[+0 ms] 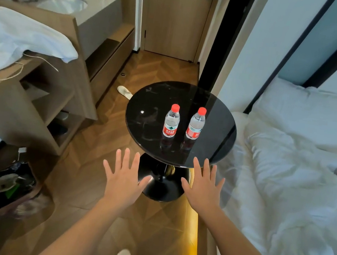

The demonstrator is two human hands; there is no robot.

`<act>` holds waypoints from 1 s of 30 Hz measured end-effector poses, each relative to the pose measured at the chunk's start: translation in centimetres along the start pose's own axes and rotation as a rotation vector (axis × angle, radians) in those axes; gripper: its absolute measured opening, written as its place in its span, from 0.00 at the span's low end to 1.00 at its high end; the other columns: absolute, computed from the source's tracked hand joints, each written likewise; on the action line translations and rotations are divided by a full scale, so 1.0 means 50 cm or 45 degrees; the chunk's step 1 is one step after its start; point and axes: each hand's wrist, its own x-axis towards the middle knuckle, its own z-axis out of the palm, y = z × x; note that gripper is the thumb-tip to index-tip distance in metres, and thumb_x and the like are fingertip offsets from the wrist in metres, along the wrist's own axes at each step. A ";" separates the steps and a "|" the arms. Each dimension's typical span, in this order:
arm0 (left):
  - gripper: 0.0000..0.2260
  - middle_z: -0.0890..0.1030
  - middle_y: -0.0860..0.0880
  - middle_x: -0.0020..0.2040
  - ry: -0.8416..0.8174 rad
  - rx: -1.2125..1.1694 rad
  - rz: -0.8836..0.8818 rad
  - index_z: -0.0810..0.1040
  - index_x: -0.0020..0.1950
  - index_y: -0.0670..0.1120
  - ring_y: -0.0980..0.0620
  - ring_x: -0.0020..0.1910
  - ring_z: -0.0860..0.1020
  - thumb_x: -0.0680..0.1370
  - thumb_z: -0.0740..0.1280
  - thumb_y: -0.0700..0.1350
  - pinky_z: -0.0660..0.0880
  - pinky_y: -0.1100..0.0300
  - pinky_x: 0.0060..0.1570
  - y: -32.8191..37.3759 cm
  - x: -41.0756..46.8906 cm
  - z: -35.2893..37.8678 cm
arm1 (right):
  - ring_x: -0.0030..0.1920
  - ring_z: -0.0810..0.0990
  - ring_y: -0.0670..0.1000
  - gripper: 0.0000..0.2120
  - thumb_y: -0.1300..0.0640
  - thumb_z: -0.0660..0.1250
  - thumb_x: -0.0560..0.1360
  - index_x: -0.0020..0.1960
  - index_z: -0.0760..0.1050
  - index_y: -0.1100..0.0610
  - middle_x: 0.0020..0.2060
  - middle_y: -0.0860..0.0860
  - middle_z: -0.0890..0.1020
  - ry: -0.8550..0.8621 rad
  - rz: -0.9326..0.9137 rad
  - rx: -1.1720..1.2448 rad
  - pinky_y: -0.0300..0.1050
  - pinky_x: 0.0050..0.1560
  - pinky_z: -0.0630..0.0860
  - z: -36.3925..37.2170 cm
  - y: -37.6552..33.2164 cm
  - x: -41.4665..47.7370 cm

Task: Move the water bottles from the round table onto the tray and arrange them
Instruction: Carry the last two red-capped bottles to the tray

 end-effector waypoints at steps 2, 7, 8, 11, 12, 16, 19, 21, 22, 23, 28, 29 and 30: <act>0.34 0.42 0.45 0.79 -0.006 0.001 0.011 0.44 0.79 0.50 0.42 0.76 0.37 0.78 0.46 0.67 0.41 0.35 0.71 0.010 0.040 0.001 | 0.79 0.42 0.61 0.36 0.33 0.51 0.79 0.79 0.41 0.44 0.80 0.53 0.45 -0.010 0.011 -0.005 0.69 0.73 0.44 0.000 0.008 0.041; 0.35 0.43 0.45 0.79 -0.025 0.054 0.058 0.45 0.79 0.50 0.42 0.77 0.39 0.78 0.46 0.67 0.41 0.35 0.70 0.036 0.153 0.004 | 0.79 0.43 0.61 0.39 0.32 0.55 0.77 0.80 0.41 0.45 0.80 0.53 0.45 -0.052 0.047 0.005 0.68 0.74 0.45 -0.007 0.016 0.147; 0.35 0.44 0.45 0.79 -0.031 0.053 0.065 0.45 0.79 0.50 0.42 0.77 0.39 0.78 0.46 0.67 0.42 0.35 0.70 0.039 0.176 0.005 | 0.79 0.43 0.61 0.40 0.32 0.56 0.77 0.80 0.41 0.45 0.80 0.53 0.45 -0.065 0.055 0.004 0.67 0.74 0.45 -0.010 0.016 0.168; 0.36 0.44 0.45 0.79 -0.039 0.055 0.083 0.43 0.79 0.50 0.42 0.77 0.38 0.77 0.47 0.68 0.42 0.34 0.71 0.045 0.249 0.009 | 0.79 0.43 0.61 0.41 0.33 0.58 0.77 0.80 0.40 0.46 0.80 0.53 0.46 -0.084 0.077 0.026 0.67 0.74 0.47 -0.016 0.013 0.232; 0.36 0.43 0.45 0.79 -0.045 0.065 0.095 0.43 0.79 0.50 0.42 0.77 0.38 0.77 0.48 0.68 0.42 0.35 0.71 0.047 0.273 0.011 | 0.79 0.43 0.61 0.41 0.34 0.59 0.77 0.80 0.40 0.47 0.80 0.53 0.46 -0.091 0.094 0.056 0.67 0.74 0.47 -0.019 0.012 0.252; 0.39 0.44 0.45 0.79 -0.048 0.097 0.197 0.42 0.79 0.49 0.42 0.77 0.38 0.77 0.50 0.69 0.40 0.36 0.70 0.049 0.364 0.021 | 0.79 0.45 0.61 0.44 0.36 0.62 0.76 0.80 0.40 0.48 0.80 0.53 0.47 -0.095 0.179 0.152 0.68 0.74 0.49 -0.019 0.011 0.324; 0.41 0.45 0.45 0.79 -0.052 0.101 0.254 0.42 0.79 0.48 0.43 0.77 0.39 0.76 0.53 0.69 0.40 0.36 0.70 0.052 0.428 0.030 | 0.79 0.45 0.60 0.45 0.37 0.64 0.76 0.80 0.40 0.49 0.80 0.53 0.47 -0.115 0.226 0.223 0.67 0.74 0.50 -0.015 0.015 0.372; 0.42 0.46 0.46 0.79 -0.065 0.083 0.256 0.42 0.79 0.48 0.43 0.77 0.40 0.75 0.55 0.69 0.40 0.36 0.70 0.056 0.464 0.037 | 0.79 0.45 0.59 0.46 0.38 0.66 0.75 0.80 0.40 0.49 0.80 0.53 0.47 -0.145 0.253 0.285 0.66 0.74 0.51 -0.010 0.020 0.404; 0.43 0.47 0.46 0.79 -0.077 0.073 0.254 0.42 0.79 0.48 0.44 0.77 0.40 0.75 0.57 0.68 0.40 0.36 0.70 0.058 0.481 0.042 | 0.79 0.46 0.59 0.47 0.38 0.67 0.75 0.80 0.40 0.49 0.80 0.52 0.47 -0.157 0.266 0.316 0.66 0.74 0.52 -0.007 0.025 0.420; 0.43 0.47 0.47 0.79 -0.095 0.057 0.251 0.42 0.79 0.48 0.44 0.77 0.41 0.74 0.58 0.68 0.40 0.37 0.70 0.061 0.498 0.048 | 0.79 0.47 0.59 0.47 0.39 0.68 0.74 0.80 0.41 0.49 0.80 0.52 0.48 -0.166 0.277 0.349 0.66 0.74 0.54 -0.003 0.030 0.437; 0.45 0.53 0.50 0.79 -0.208 -0.204 0.227 0.44 0.79 0.51 0.49 0.78 0.46 0.72 0.67 0.63 0.42 0.38 0.71 0.068 0.566 0.077 | 0.77 0.59 0.55 0.51 0.43 0.75 0.70 0.80 0.47 0.53 0.79 0.51 0.57 -0.202 0.214 0.769 0.55 0.73 0.62 0.009 0.057 0.516; 0.45 0.55 0.51 0.78 -0.222 -0.270 0.207 0.45 0.78 0.52 0.49 0.78 0.49 0.72 0.69 0.62 0.42 0.39 0.72 0.072 0.577 0.082 | 0.75 0.63 0.55 0.50 0.46 0.76 0.69 0.80 0.50 0.54 0.77 0.51 0.62 -0.191 0.196 0.849 0.52 0.71 0.64 0.011 0.061 0.530; 0.44 0.58 0.51 0.78 -0.229 -0.329 0.188 0.47 0.78 0.52 0.50 0.77 0.52 0.71 0.70 0.61 0.43 0.40 0.72 0.077 0.587 0.086 | 0.72 0.68 0.55 0.47 0.49 0.77 0.68 0.78 0.54 0.53 0.72 0.49 0.68 -0.176 0.185 0.911 0.49 0.68 0.67 0.013 0.064 0.544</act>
